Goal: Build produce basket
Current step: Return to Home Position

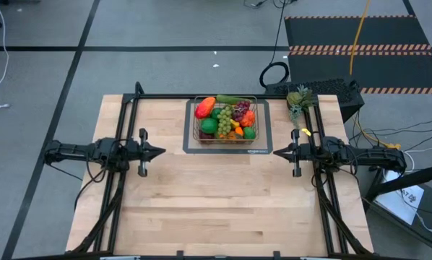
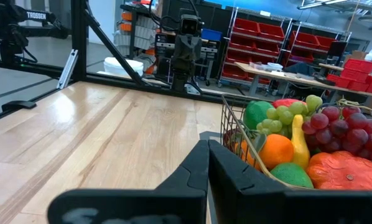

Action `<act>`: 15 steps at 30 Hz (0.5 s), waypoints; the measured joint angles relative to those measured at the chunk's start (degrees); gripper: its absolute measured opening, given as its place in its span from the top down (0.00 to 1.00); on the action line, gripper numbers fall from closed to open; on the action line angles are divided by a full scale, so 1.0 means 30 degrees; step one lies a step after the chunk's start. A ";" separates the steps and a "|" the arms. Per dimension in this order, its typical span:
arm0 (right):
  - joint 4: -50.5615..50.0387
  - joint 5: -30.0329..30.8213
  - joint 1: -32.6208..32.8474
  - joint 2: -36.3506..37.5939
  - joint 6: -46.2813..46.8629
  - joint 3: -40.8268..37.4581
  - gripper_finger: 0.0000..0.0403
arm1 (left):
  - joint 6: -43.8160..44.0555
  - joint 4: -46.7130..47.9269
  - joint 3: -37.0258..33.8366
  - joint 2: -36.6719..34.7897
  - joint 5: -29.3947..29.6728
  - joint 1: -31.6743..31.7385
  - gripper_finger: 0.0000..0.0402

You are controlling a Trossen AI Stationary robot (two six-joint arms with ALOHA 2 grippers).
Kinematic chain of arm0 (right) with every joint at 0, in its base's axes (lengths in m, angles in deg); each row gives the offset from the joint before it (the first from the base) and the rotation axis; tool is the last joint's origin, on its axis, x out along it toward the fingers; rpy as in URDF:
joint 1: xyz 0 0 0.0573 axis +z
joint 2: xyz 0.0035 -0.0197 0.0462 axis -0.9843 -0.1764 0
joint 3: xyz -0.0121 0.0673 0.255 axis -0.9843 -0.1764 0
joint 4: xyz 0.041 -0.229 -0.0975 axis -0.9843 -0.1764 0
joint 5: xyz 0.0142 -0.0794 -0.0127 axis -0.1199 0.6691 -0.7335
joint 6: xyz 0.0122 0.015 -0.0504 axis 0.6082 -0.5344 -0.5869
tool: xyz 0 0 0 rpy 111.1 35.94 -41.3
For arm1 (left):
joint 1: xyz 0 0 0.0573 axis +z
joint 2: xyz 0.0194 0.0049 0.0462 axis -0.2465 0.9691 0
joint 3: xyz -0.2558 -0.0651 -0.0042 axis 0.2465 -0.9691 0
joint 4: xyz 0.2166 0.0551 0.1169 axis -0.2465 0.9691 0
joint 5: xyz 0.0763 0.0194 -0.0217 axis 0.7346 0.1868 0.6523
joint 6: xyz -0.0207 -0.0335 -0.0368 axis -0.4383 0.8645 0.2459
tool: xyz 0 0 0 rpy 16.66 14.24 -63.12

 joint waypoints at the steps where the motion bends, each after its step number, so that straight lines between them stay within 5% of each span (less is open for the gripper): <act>1: -0.0003 -0.0004 0.0000 -0.0003 -0.0001 -0.0001 1.00 | 0.0000 -0.0007 0.0000 -0.0003 0.0075 0.0000 1.00; 8: -0.0003 -0.0003 0.0000 -0.0005 0.0000 0.0000 1.00 | 0.0061 0.0028 0.0007 -0.0051 -0.0048 0.0000 1.00; 15: -0.0003 -0.0003 0.0000 -0.0003 0.0000 0.0001 1.00 | -0.1274 0.0397 0.0000 -0.0051 -0.2692 0.0000 1.00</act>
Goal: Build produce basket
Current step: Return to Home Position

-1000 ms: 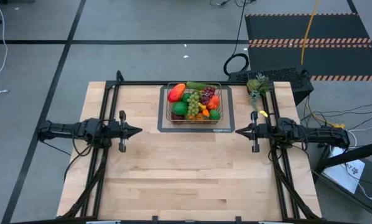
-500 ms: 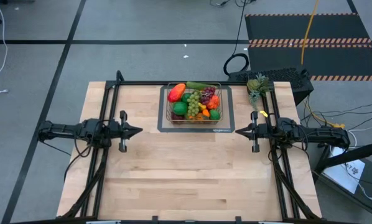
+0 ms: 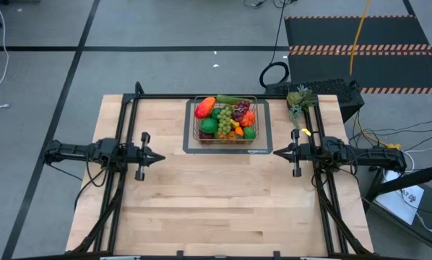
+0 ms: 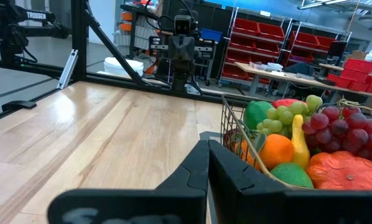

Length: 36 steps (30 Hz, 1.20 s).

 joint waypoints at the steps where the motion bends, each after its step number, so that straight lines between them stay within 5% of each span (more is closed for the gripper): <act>1: 0.0000 0.0000 0.0000 0.0003 0.0002 -0.0005 1.00 | -0.0022 0.0041 0.0000 0.0000 -0.0290 0.0000 1.00; 36: 0.0000 0.0000 0.0000 0.0002 0.0002 0.0001 1.00 | 0.0333 -0.0084 -0.0015 0.0000 -0.0401 -0.0002 0.95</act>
